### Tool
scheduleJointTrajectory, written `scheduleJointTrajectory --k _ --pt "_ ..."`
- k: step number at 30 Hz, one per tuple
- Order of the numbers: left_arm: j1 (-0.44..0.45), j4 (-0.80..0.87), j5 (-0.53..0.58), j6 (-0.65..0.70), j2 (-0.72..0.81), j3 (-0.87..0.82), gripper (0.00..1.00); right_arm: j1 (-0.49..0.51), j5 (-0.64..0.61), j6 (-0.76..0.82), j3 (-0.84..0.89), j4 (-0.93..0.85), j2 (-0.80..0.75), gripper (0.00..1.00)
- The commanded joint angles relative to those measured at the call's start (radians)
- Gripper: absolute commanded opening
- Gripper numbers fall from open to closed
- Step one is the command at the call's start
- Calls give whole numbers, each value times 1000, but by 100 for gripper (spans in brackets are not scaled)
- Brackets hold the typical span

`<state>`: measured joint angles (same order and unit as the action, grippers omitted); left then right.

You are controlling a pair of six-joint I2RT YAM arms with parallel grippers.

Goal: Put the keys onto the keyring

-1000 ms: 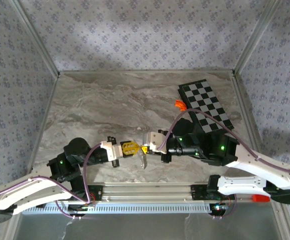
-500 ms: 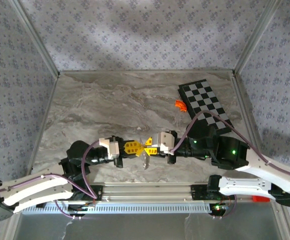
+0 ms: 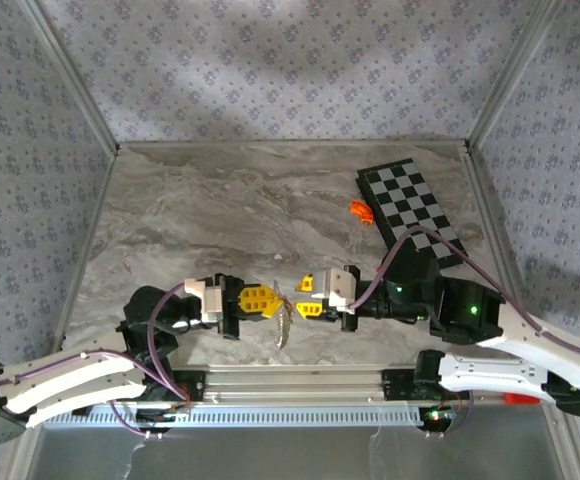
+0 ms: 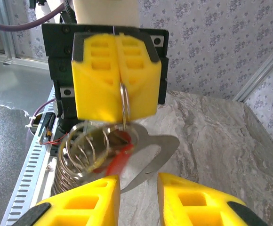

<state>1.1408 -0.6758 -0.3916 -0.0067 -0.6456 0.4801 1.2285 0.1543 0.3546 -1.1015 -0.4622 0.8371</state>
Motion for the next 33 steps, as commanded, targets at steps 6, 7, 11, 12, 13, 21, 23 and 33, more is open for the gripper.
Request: scheduleJointTrajectory --k 6,7,11,12,13,21,23,33 --pt "0 -78 -27 -27 24 11 0 4 61 -22 27 56 -3 30" --pt "0 -81 -27 -28 25 9 0 5 71 -27 32 65 -4 30" --pt "0 -93 -27 -33 23 6 0 5 103 -38 43 85 4 31" --pt "0 -94 -29 -32 21 9 0 5 107 -40 45 87 6 31" --pt "0 -94 -30 -32 20 9 0 5 108 -44 46 92 12 32" --pt "0 -105 -33 -39 11 10 0 4 134 -61 68 158 35 34" --pt "1 -103 -32 -38 11 9 0 3 143 -64 71 169 39 35" --pt "0 -102 -29 -40 9 5 0 2 135 -80 89 213 51 39"
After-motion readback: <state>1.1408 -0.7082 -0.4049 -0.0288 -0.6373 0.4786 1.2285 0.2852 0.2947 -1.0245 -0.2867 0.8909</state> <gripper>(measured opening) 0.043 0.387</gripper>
